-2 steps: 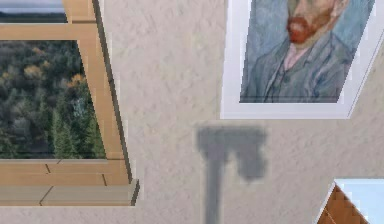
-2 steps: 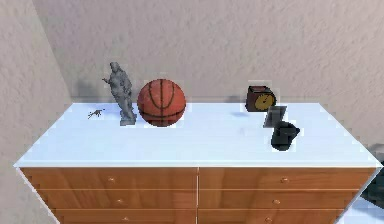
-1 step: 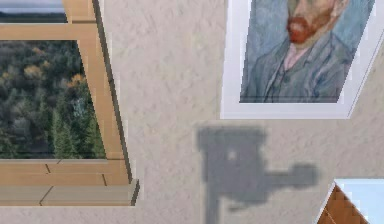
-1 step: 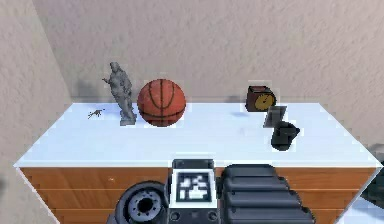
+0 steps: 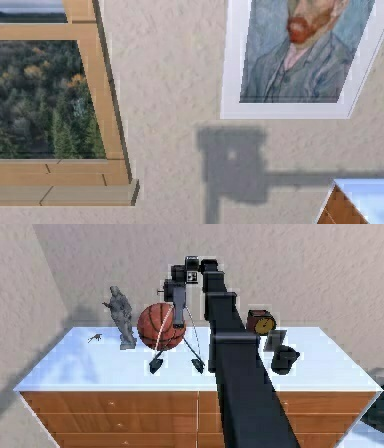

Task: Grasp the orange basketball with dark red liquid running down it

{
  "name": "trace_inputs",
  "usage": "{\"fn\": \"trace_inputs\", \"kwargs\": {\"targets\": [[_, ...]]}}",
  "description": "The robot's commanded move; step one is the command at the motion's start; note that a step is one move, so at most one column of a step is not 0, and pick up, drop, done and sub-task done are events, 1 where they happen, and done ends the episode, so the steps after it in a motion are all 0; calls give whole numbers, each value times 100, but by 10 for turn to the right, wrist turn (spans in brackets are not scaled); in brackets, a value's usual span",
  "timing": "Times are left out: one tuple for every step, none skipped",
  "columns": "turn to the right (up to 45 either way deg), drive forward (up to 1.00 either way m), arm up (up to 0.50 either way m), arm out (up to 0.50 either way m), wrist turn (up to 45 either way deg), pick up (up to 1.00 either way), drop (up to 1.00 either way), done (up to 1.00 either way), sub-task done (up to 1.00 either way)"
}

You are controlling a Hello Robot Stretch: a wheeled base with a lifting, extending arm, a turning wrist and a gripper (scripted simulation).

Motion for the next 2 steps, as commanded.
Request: {"fn": "trace_inputs", "kwargs": {"targets": [[0,0,0,0,450,0,0,0,0],[0,0,0,0,450,0,0,0,0]]}}
